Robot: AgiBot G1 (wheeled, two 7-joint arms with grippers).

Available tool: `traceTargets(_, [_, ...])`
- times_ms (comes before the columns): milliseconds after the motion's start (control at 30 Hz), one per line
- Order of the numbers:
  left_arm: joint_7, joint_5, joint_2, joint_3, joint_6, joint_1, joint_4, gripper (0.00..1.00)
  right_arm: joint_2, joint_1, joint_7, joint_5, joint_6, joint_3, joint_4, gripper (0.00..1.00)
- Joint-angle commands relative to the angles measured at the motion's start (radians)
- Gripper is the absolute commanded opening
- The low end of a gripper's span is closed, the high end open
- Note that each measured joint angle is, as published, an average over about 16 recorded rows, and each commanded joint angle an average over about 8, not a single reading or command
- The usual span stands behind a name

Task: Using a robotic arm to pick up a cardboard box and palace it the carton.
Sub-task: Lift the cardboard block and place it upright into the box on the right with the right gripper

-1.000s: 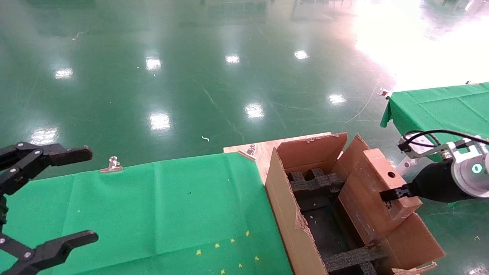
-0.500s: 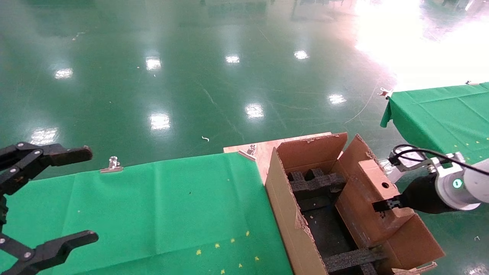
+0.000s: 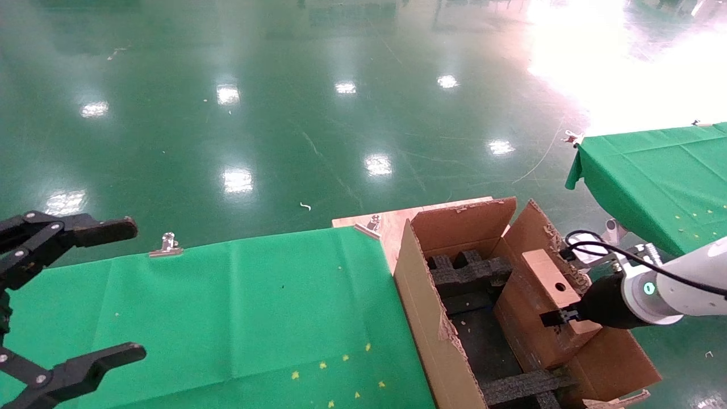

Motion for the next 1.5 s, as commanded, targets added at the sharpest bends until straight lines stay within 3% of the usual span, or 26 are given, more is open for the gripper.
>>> traceTargets(33, [0.000, 0.000, 0.000, 0.000, 0.000, 0.000, 0.000, 1.00, -0.008, -0.012, 0.006, -0.002, 0.009, -0.004, -0.008, 0.00])
traceTargets(700, [0.000, 0.000, 0.000, 0.000, 0.000, 0.000, 0.000, 1.00, -0.081, -0.116, -0.026, 0.070, 0.056, -0.025, -0.118, 0.02])
traceTargets(967, [0.000, 0.000, 0.000, 0.000, 0.000, 0.000, 0.000, 1.00, -0.098, -0.130, -0.039, 0.087, 0.059, -0.025, -0.143, 1.00])
traceTargets(1500, [0.000, -0.001, 0.000, 0.001, 0.000, 0.000, 0.000, 1.00, -0.095, -0.109, -0.042, 0.083, 0.049, -0.019, -0.132, 1.00])
